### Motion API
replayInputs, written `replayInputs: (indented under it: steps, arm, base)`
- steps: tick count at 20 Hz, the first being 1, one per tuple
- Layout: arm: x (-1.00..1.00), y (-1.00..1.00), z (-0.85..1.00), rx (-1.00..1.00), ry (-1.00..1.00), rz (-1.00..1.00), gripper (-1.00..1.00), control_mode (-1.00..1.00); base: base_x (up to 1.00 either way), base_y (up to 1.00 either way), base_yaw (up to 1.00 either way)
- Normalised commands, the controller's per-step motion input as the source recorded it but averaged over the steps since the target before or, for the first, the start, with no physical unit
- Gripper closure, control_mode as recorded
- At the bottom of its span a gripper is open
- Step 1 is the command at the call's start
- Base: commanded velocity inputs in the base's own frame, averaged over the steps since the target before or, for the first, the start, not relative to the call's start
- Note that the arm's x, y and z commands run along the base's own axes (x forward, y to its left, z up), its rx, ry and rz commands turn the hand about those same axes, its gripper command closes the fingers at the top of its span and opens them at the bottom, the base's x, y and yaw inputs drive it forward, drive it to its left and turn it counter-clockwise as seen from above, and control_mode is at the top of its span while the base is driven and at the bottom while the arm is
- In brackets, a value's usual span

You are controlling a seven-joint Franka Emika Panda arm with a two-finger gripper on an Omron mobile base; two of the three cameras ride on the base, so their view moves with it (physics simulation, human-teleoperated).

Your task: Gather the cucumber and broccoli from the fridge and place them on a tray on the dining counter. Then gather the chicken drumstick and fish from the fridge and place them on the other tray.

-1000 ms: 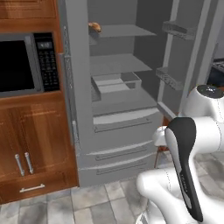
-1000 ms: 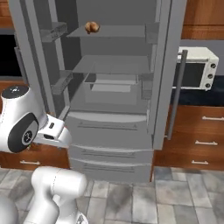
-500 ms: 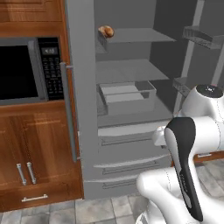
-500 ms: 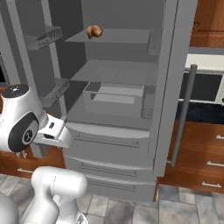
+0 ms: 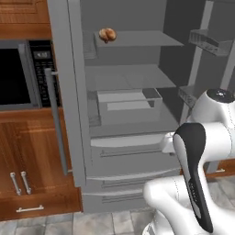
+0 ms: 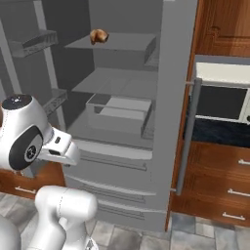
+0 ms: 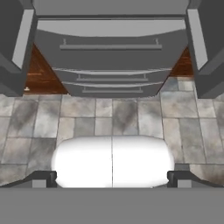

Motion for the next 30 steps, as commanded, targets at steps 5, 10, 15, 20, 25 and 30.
replayInputs:
  steps: [5,10,15,20,25,30]
  arm:
    - [0.0,0.0,0.0,0.0,0.0,0.0,-1.0,1.0]
    - [0.0,0.0,0.0,0.0,0.0,0.0,-1.0,1.0]
    - [0.0,0.0,0.0,0.0,0.0,0.0,-1.0,1.0]
    - [0.0,0.0,0.0,0.0,0.0,0.0,-1.0,1.0]
    - [0.0,0.0,0.0,0.0,0.0,0.0,-1.0,1.0]
    - [0.0,0.0,0.0,0.0,0.0,0.0,-1.0,1.0]
  base:
    - [0.51,-0.25,0.04]
    - [0.4,-0.12,-0.02]
    - [0.43,-0.04,-0.05]
    - [0.58,-0.01,-0.02]
    - [0.63,0.0,0.0]
    - [0.6,0.0,0.0]
